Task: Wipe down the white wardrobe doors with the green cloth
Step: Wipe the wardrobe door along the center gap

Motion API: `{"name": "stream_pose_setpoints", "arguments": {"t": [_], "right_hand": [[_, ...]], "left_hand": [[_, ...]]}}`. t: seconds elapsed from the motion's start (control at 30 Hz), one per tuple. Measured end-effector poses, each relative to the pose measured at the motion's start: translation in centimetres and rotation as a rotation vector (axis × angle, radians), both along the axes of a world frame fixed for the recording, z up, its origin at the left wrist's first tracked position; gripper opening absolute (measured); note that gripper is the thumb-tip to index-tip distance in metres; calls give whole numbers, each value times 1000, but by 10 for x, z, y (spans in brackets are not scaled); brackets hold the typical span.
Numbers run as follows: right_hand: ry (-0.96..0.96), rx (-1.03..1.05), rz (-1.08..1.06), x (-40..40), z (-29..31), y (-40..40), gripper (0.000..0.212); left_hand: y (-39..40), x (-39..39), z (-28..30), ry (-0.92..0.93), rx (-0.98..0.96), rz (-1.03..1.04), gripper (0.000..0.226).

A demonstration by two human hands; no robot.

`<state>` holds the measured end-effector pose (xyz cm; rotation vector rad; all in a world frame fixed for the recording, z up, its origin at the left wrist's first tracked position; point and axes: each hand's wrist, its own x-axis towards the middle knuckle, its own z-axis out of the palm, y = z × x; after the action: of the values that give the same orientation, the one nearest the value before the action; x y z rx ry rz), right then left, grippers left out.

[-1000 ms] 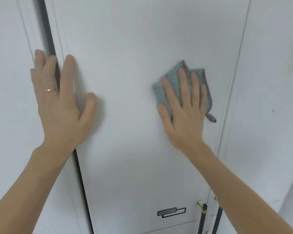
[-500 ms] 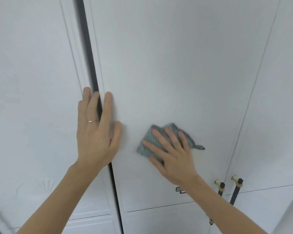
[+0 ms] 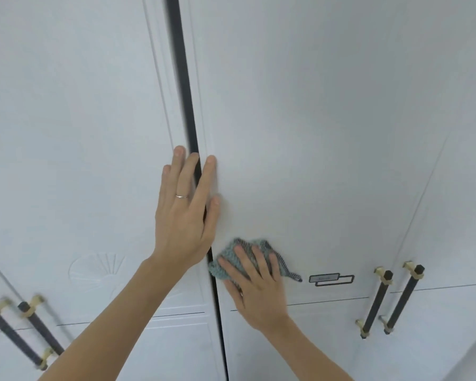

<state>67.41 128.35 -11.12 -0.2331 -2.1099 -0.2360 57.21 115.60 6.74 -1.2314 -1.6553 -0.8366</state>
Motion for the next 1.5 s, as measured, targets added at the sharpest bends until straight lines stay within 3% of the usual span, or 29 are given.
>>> {"name": "stream_pose_setpoints", "arguments": {"t": [0.1,0.23,0.5,0.6,0.77,0.83,0.9,1.0,1.13,1.27,1.43,1.5], "right_hand": [[-97,-67,13,8,-44,1,50],[-124,-37,35,14,-35,1,45],[311,-90,-62,-22,129,-13,46],[358,-150,-54,-34,95,-25,49],[84,-131,1,-13,-52,-22,47],[26,-139,5,2,-76,-7,42],[12,-89,-7,13,-71,11,42],[148,-128,-71,24,-41,36,45],[373,-291,-192,29,3,57,51],[525,-531,-248,3,-3,24,54],[236,-424,-131,-1,-72,-12,53],[223,-368,-151,9,-70,4,49]], "left_hand": [[-6,-2,-21,4,-45,19,59],[-18,-5,-45,12,-120,16,58],[-26,10,-47,-224,-75,-163,54],[-28,9,-46,-218,-78,-163,54],[-32,3,-58,-140,-161,-129,59],[-35,2,-67,-115,-211,-131,60],[-37,0,-74,-100,-242,-125,62],[-34,1,-82,-96,-243,-104,62],[-23,7,-86,-121,-211,-77,63],[-19,10,-87,-134,-188,-74,64],[-19,11,-88,-103,-188,-27,72],[-18,12,-88,-91,-178,-12,76]]}}
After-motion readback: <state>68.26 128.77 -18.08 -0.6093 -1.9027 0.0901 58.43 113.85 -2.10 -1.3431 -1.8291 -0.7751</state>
